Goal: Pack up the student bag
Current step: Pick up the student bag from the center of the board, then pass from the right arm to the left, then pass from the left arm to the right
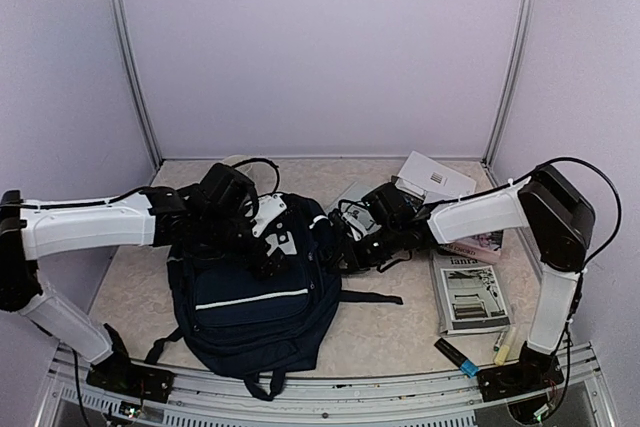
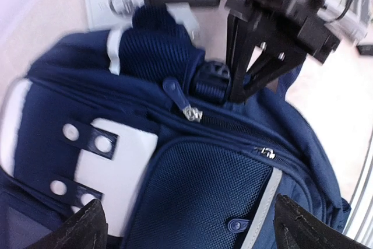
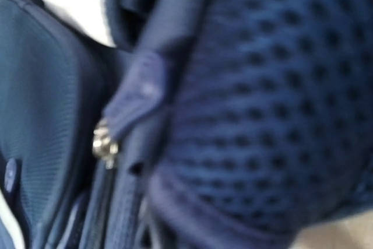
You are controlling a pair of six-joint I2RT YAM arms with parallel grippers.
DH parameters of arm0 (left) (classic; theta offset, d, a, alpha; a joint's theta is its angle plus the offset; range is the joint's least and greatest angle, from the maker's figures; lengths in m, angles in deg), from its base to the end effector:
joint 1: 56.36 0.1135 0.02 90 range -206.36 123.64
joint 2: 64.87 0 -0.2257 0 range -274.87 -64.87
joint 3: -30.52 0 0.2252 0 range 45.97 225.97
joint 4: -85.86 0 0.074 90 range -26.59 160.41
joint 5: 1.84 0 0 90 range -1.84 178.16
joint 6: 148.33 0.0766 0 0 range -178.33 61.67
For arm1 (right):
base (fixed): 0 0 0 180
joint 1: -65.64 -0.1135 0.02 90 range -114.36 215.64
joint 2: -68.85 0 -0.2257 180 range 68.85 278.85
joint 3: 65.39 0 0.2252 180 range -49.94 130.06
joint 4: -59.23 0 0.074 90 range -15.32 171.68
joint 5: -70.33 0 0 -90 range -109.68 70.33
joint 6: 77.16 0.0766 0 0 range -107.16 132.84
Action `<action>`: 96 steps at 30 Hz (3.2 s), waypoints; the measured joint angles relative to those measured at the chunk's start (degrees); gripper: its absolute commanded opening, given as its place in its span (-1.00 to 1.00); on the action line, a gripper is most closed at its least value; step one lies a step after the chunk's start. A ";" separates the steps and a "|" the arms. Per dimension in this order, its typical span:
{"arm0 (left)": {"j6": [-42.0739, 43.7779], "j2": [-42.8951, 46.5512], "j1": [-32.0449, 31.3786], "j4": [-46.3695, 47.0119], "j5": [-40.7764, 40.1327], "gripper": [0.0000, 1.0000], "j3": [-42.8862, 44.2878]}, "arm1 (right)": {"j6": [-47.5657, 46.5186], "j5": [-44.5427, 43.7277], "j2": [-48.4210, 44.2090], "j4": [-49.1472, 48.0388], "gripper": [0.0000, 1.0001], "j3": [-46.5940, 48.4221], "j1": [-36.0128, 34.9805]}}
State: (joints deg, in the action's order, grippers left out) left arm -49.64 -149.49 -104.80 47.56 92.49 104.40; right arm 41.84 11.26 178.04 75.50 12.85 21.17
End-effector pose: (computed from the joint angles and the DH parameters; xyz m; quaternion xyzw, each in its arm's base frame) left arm 0.2071 -0.2423 0.1827 0.4592 0.8159 -0.1521 0.3168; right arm 0.2452 0.2958 0.1083 -0.2171 0.8762 0.4092 0.1332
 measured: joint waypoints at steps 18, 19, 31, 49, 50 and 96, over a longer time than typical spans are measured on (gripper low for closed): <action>7.63 24.00 -1.42 2.91 -2.71 0.98 5.18 | -38.66 -8.02 -12.52 34.51 -1.00 32.48 -0.92; 8.50 23.93 -1.57 2.45 -3.13 0.98 6.45 | -40.13 -7.43 -13.00 35.39 -1.00 33.46 -0.94; 18.75 18.71 -6.43 -2.34 -7.32 0.98 18.25 | -52.96 -5.11 -15.85 43.85 -1.00 39.15 -1.77; 29.11 3.54 -7.10 -17.99 -6.43 -0.07 34.38 | -65.24 2.97 -11.98 53.53 -1.00 47.08 -3.96; 28.68 3.02 -7.10 -18.32 -6.08 -0.29 34.64 | -65.40 2.93 -11.98 53.55 -1.00 46.90 -3.96; 10.34 27.28 4.09 3.96 3.26 -1.00 7.93 | -30.91 7.13 -49.59 -4.94 -0.12 -26.01 10.84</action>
State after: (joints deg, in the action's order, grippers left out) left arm -39.30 -122.21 -100.71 51.51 95.75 112.34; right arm 10.93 18.39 128.44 70.56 -13.16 32.01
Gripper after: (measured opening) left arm 0.020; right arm 0.744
